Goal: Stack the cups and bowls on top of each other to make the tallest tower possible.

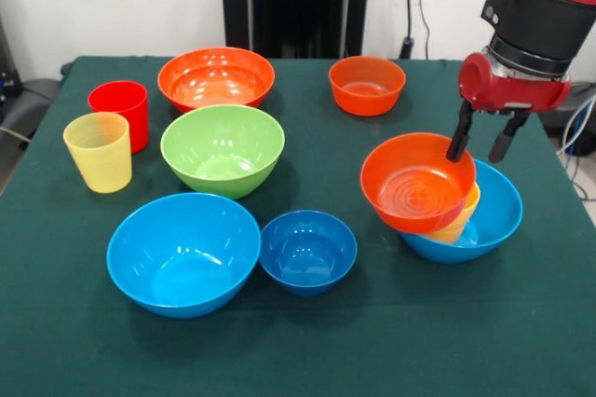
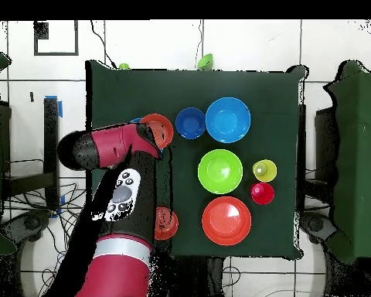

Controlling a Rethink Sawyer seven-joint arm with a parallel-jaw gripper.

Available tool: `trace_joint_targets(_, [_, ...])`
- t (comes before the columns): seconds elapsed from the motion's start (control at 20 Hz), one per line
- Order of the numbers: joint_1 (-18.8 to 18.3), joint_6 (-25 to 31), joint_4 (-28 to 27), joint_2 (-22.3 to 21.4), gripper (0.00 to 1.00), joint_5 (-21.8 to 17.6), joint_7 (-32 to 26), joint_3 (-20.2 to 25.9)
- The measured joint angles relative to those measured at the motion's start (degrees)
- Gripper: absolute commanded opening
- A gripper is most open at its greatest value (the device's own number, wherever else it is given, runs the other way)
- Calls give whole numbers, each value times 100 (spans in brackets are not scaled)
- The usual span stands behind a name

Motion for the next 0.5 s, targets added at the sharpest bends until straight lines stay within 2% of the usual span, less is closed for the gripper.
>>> trace_joint_targets(0.35, [-65,0,45,-25,100,0,0,49])
trace_joint_targets(0.4, [-69,0,60,-39,0,1,0,60])
trace_joint_targets(0.5, [-68,-1,66,-46,0,1,0,64])
